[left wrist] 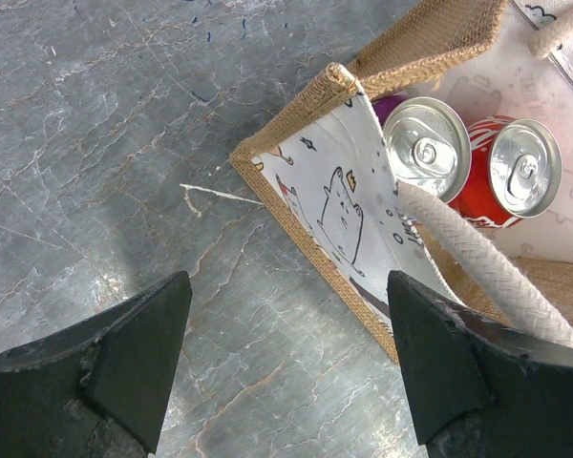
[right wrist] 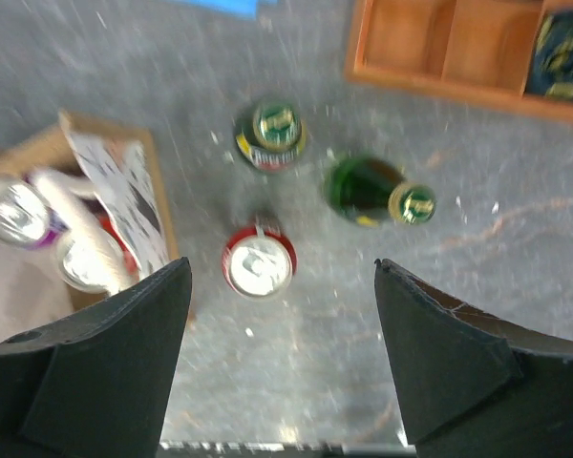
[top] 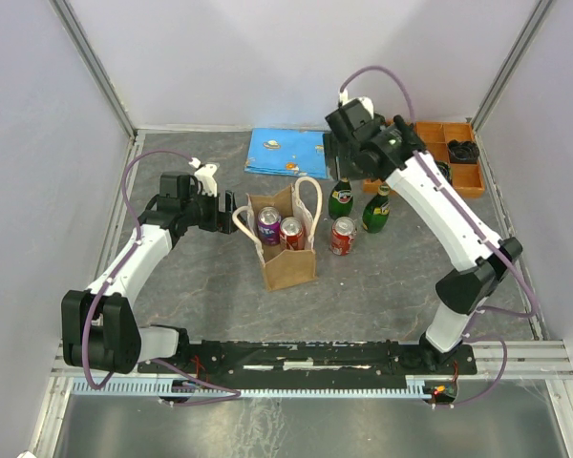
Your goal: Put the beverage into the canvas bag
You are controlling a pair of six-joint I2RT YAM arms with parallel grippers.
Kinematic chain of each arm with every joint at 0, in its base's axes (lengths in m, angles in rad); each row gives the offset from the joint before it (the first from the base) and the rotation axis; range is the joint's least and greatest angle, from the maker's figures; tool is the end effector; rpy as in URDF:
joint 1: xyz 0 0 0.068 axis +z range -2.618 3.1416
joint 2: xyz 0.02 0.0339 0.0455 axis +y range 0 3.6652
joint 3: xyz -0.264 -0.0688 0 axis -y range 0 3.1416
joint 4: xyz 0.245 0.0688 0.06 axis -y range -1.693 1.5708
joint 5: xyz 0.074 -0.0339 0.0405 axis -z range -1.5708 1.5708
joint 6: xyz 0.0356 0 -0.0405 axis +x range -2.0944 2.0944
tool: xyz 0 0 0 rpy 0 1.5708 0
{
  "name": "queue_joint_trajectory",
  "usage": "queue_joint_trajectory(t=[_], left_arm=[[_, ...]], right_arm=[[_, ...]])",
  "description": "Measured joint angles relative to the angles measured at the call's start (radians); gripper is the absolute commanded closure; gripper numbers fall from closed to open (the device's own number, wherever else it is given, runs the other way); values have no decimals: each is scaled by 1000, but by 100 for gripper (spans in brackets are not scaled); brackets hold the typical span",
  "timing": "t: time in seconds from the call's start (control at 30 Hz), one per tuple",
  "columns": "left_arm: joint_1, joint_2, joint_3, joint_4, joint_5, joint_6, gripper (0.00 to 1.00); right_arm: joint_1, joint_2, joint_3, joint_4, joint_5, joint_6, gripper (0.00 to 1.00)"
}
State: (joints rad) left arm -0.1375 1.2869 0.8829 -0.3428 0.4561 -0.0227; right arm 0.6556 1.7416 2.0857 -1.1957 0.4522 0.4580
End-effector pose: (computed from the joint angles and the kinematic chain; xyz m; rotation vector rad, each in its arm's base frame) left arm 0.2680 -0.0529 0.2538 0.3629 2.2706 -0.6092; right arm 0.2830 0.1981 0.4330 -0.0290 2.3139 0.0078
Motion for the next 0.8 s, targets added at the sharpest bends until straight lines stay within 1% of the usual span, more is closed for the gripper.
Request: queue_joint_trajectory(t=[0.13, 0.37, 0.8], left_arm=[[0, 0, 0, 0, 0, 0, 10], [0, 0, 0, 0, 0, 0, 10], [0, 0, 0, -2, 0, 0, 10]], right_arm=[[3, 10, -154, -46, -51, 23, 15], [9, 12, -341, -24, -114, 51, 15], [-18, 101, -492, 101, -203, 65, 15]])
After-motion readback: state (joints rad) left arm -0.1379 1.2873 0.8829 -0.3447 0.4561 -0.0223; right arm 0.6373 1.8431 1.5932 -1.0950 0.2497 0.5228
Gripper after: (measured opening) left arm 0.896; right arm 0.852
